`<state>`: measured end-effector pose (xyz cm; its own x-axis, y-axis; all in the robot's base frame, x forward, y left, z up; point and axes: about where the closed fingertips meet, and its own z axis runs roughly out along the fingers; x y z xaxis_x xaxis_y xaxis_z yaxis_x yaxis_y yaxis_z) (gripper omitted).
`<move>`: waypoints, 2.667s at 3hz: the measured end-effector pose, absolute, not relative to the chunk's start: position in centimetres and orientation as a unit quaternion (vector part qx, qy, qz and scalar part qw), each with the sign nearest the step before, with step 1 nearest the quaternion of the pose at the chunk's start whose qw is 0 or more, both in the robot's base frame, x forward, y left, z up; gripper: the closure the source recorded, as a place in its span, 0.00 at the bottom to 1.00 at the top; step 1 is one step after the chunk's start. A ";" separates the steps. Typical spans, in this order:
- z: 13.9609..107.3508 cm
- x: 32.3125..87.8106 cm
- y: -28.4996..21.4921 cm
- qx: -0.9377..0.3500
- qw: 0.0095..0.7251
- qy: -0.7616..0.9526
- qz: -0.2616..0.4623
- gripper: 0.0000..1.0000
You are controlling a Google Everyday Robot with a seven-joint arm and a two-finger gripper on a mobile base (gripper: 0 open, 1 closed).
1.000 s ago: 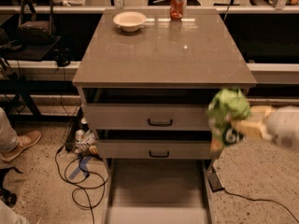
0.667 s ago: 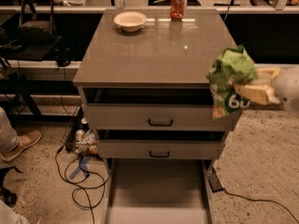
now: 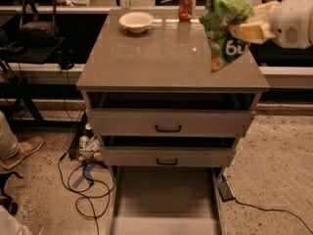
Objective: Pick green rice chip bag from bottom drawer and place on counter
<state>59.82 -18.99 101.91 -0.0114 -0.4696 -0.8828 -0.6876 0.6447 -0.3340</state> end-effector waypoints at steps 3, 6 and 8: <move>102.5 65.3 -13.6 -0.449 0.550 0.695 0.115 1.00; 98.6 75.5 -9.7 -0.497 0.421 0.748 0.128 1.00; 98.1 78.0 -5.4 -0.519 0.394 0.748 0.127 0.60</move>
Offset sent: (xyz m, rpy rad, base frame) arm 0.0202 0.0375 0.0155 0.0072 -0.0152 0.0526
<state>78.01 -5.38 98.08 -0.1514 -0.6764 -0.7208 -0.8758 0.4299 -0.2194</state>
